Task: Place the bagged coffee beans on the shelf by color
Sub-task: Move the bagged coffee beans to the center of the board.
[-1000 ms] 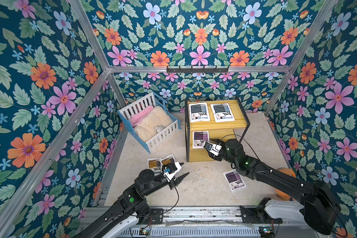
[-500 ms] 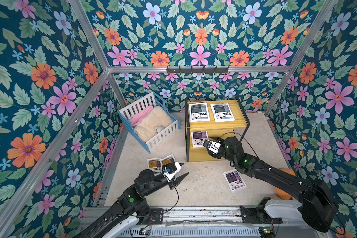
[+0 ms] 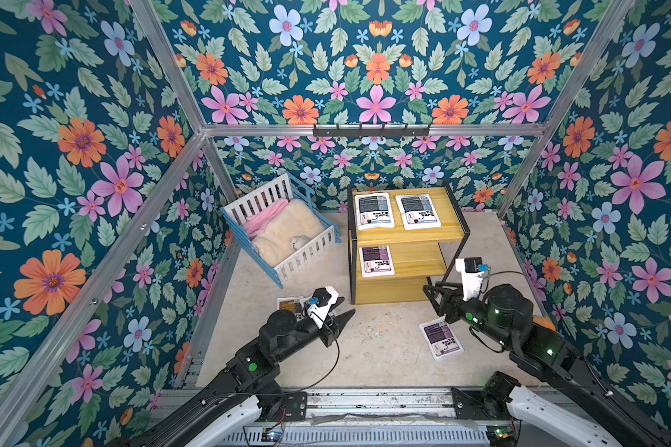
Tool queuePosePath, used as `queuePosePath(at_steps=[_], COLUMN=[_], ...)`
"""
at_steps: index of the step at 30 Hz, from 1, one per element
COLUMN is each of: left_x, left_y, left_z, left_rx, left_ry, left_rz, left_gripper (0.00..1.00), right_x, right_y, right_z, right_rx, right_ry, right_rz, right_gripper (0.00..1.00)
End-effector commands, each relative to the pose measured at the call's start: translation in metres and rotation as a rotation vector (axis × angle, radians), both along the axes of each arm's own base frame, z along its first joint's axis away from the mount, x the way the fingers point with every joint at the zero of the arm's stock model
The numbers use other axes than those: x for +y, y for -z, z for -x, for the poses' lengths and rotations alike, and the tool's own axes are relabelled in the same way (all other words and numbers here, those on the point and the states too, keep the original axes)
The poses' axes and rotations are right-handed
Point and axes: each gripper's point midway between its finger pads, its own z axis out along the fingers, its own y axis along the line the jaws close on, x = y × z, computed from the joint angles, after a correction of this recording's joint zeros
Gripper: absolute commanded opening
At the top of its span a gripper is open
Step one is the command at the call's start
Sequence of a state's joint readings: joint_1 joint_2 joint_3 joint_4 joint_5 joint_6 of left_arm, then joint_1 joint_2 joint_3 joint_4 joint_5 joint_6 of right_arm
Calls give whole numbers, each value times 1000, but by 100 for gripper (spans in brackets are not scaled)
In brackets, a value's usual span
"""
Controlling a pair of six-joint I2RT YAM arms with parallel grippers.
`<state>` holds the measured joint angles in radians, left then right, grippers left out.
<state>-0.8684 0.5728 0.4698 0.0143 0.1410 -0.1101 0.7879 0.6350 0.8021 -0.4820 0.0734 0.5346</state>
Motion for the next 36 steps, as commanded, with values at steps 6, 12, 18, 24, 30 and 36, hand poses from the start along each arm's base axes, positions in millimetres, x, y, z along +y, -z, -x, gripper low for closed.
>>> queuePosePath(at_steps=[6, 12, 18, 24, 30, 36], left_x=[-30, -65, -95, -94, -71, -45], left_y=[44, 87, 129, 151, 168, 187], left_z=[-22, 0, 19, 15, 19, 29], left_rx=[404, 536, 640, 701, 763, 848], left_ry=[-152, -172, -182, -259, -335, -404], left_rz=[96, 81, 104, 105, 93, 49], left_gripper=[44, 43, 41, 39, 38, 38], right_x=[-86, -110, -100, -84, -43, 16], right_y=[141, 200, 210, 241, 251, 231], right_z=[7, -9, -7, 4, 23, 31], right_rx=[571, 708, 752, 817, 875, 873], right_ry=[486, 498, 450, 417, 283, 240], right_rz=[41, -144, -124, -83, -131, -299], right_gripper=[57, 51, 51, 59, 59, 57])
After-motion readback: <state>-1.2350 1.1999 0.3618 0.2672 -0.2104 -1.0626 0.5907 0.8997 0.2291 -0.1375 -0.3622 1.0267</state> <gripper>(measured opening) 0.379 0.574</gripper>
